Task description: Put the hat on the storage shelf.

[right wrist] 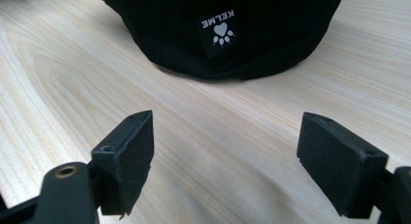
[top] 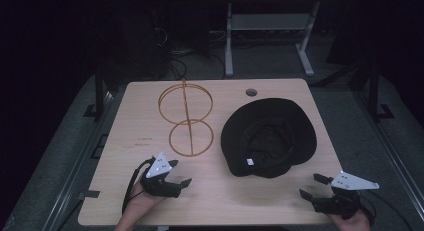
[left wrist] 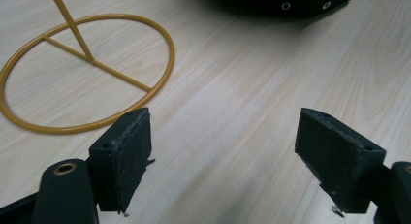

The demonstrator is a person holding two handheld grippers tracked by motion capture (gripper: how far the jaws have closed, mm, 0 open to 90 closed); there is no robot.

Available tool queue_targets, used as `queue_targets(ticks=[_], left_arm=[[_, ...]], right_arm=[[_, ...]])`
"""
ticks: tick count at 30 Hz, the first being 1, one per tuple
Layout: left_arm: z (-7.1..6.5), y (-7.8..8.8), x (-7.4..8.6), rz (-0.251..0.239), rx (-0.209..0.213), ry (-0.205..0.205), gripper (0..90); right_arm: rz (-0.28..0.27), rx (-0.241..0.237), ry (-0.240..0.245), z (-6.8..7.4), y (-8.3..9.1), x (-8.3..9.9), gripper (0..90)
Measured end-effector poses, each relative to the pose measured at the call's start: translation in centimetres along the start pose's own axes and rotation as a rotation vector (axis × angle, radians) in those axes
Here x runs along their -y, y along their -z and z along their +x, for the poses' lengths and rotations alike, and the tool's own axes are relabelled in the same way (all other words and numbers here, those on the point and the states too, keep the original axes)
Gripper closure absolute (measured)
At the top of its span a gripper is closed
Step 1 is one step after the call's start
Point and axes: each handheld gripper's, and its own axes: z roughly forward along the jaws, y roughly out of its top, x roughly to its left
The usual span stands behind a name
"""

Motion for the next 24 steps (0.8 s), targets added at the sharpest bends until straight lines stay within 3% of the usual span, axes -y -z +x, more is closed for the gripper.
queue_targets(ticks=[13, 24], left_arm=[[-0.6, 0.0, -0.2, -0.012, 0.019, -0.013, 20.7], [-2.8, -0.7, -2.5, -0.027, 0.099, -0.081, 21.7]], right_arm=[[-0.005, 0.004, 0.001, 0.0, 0.2, 0.0, 20.2], [-0.002, 0.013, 0.005, 0.2, 0.2, -0.1, 20.0]])
